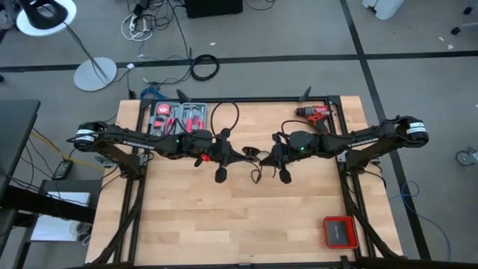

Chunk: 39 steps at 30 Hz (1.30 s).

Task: Coil cords
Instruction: Coil the black wire on the black spool

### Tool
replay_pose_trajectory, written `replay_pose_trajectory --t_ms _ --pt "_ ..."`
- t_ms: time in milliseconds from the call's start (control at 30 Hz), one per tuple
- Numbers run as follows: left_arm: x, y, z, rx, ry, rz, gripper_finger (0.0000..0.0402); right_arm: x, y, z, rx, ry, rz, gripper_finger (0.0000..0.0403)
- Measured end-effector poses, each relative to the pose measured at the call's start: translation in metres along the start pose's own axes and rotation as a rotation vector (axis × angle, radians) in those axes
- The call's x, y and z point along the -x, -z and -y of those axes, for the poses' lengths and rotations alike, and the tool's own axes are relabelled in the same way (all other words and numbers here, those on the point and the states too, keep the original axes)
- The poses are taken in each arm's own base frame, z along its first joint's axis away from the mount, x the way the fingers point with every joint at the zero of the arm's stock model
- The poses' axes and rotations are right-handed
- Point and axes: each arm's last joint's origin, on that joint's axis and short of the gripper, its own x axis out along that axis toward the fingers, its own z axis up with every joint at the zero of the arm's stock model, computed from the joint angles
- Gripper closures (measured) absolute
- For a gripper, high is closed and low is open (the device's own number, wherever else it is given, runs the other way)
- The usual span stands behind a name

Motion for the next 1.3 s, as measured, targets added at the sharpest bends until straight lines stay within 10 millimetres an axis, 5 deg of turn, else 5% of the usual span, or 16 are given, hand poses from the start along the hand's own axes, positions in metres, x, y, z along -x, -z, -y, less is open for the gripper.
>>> replay_pose_trajectory --t_ms 367,1300 --pt "0.016 -0.011 0.000 -0.026 -0.055 0.015 0.0401 0.002 0.006 -0.007 -0.013 -0.038 -0.079 0.0402" --pt "0.017 0.002 0.007 0.189 0.057 -0.125 0.0401 0.024 -0.034 -0.004 0.104 -0.030 -0.009 0.0401"
